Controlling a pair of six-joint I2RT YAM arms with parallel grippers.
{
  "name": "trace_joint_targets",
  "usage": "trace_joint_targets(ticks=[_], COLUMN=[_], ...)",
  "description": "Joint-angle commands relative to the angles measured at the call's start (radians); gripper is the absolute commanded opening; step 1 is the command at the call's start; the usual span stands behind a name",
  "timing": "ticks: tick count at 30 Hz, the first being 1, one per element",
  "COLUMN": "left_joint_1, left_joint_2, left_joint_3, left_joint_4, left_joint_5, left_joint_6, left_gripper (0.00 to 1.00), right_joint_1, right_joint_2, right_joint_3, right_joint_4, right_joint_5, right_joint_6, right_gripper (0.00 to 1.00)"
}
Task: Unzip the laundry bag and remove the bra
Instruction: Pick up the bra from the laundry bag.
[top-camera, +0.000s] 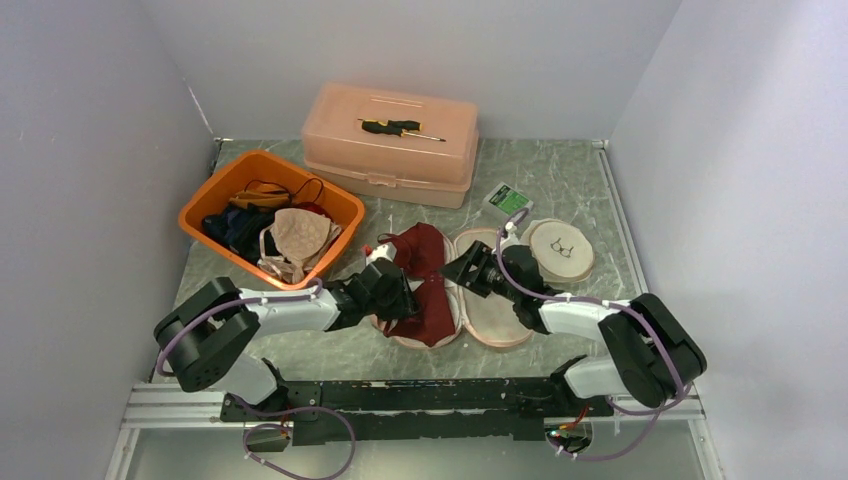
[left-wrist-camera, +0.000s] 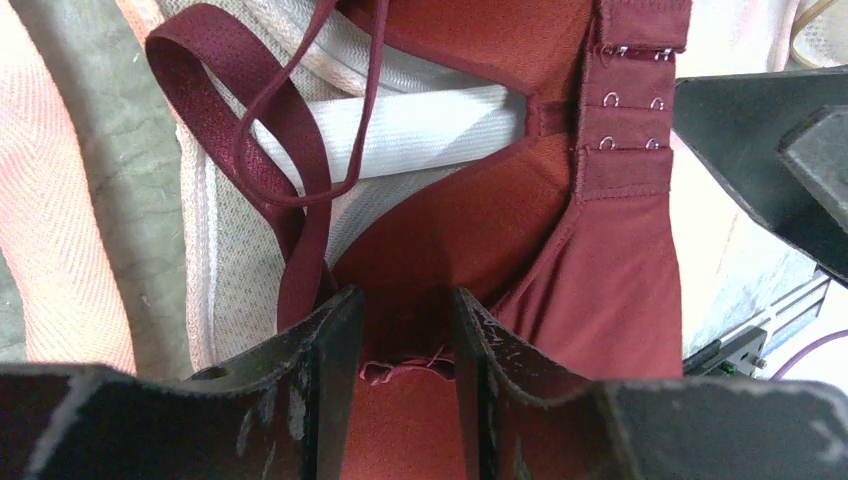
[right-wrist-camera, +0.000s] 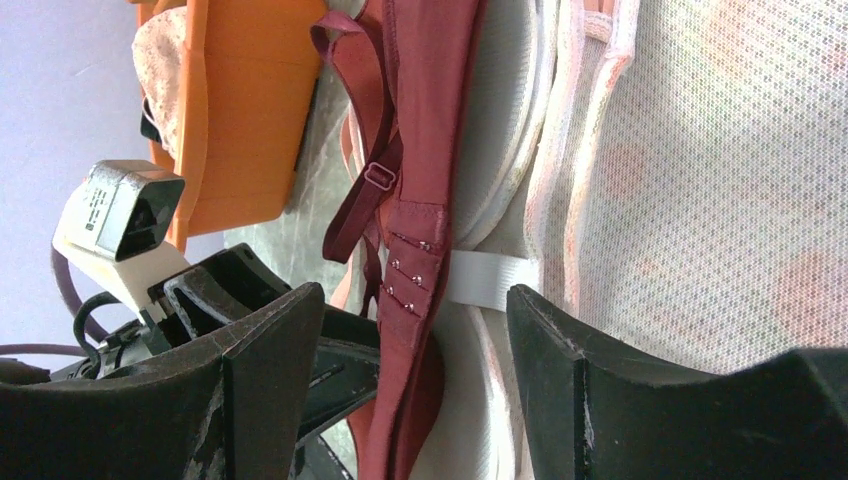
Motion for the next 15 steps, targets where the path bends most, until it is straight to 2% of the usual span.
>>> trace_joint_targets(ticks=[1, 6, 15], left_joint_1=[-0.004, -0.003, -0.004], left_joint_2=[0.026, 0.024, 0.019], left_joint_3=[-0.022, -0.037, -0.064], left_joint_4=[0.012, 0.031, 0.061], left_joint_5=[-0.028, -0.027, -0.022], left_joint_6=[-0.03, -0.034, -0.04], left_gripper=[0.43, 0.43, 0.43], right_joint_1=[0.0, 0.002, 0.003], right_joint_2=[0.035, 0.088, 0.154], right_joint_3=[0.036, 0.049, 0.124], right_joint_4=[0.093, 0.151, 0.092], right_joint_5=[-0.021, -0.098, -0.135], right_joint_6=[-0.013, 0.004, 0.011], right_gripper=[0.7, 0.71, 0.69])
